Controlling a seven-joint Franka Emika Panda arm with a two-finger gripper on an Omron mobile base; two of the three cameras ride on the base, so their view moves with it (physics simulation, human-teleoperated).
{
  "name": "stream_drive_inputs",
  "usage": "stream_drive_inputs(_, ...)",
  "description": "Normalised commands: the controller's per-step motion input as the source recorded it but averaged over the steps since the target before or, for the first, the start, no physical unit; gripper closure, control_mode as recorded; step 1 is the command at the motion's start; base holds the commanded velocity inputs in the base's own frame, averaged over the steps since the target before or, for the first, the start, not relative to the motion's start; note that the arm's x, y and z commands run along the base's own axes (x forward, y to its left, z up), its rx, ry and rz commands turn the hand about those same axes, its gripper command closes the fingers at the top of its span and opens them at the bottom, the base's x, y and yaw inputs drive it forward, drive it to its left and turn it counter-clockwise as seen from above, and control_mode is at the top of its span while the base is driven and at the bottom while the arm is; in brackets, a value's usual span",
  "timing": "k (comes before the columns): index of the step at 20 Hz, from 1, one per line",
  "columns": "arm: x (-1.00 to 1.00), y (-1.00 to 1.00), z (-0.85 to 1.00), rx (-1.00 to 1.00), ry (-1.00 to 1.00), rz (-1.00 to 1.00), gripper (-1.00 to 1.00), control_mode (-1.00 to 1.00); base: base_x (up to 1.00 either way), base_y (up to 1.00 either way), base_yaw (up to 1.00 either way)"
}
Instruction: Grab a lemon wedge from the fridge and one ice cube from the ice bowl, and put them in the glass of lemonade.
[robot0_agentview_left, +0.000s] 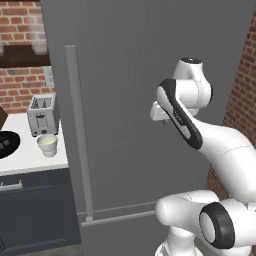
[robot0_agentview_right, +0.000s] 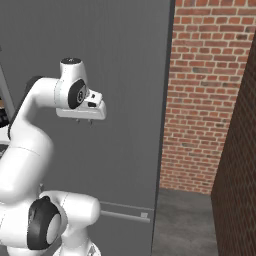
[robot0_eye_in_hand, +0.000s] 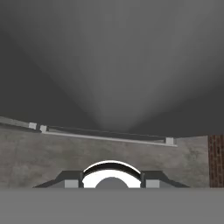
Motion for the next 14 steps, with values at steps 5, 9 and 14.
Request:
stream_drive_inputs(5,-0.60,0.00,0.00,0.00,-0.04,0.00,-1.00,-1.00,0.00,0.00,0.00)
stream_drive_inputs(9,-1.00,0.00,0.00,0.00,-0.07,0.00,-1.00,-1.00,0.00,0.00,0.00)
stream_drive_inputs(14,-0.77,0.15,-0.05,0.00,-0.02,0.00,-1.00,-1.00,0.00,0.00,0.00)
